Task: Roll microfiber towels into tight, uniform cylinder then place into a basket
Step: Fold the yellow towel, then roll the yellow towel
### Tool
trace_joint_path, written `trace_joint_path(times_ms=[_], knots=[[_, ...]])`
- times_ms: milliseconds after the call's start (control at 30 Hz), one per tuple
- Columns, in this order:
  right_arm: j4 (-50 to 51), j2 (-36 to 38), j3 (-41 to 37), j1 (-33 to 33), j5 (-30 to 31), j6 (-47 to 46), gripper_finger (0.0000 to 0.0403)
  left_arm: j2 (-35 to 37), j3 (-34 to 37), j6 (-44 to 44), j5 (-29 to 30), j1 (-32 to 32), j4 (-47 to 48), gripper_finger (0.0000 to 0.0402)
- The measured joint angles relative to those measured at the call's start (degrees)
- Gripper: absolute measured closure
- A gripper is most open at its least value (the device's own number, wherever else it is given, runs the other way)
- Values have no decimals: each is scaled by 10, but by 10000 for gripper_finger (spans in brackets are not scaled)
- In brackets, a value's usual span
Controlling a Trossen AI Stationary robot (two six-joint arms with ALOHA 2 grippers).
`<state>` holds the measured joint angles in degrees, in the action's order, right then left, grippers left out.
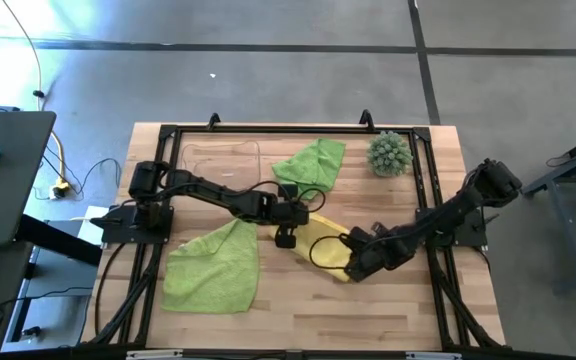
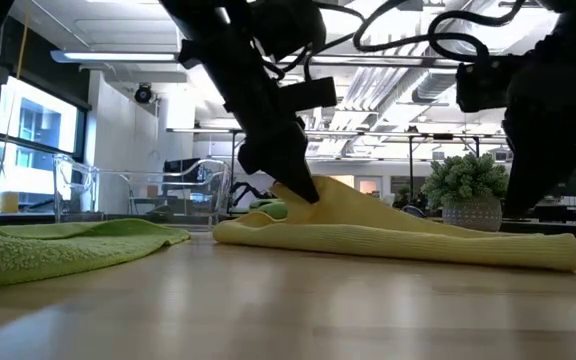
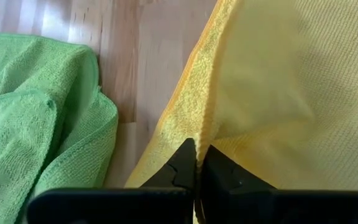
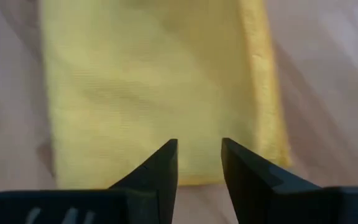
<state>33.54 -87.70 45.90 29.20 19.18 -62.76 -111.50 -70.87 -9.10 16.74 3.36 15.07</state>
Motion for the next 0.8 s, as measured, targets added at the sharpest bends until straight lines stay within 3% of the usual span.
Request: trace_joint_path(times_ms=[267, 433, 533, 600, 800], knots=[[-121, 0, -47, 2, 7, -4, 286, -23, 0, 14, 18, -2, 7, 330], [-124, 0, -66, 2, 8, -29, 286, -6, 0, 5, 147, -13, 14, 291], [-121, 0, -78, 2, 8, -34, 286, 9, -18, 14, 178, -19, 51, 283], [-121, 0, -85, 2, 13, -34, 286, 12, -33, 39, 164, -23, 90, 283], [-125, 1, -102, 2, 37, -26, 286, 19, -56, 116, 12, -31, 196, 288]])
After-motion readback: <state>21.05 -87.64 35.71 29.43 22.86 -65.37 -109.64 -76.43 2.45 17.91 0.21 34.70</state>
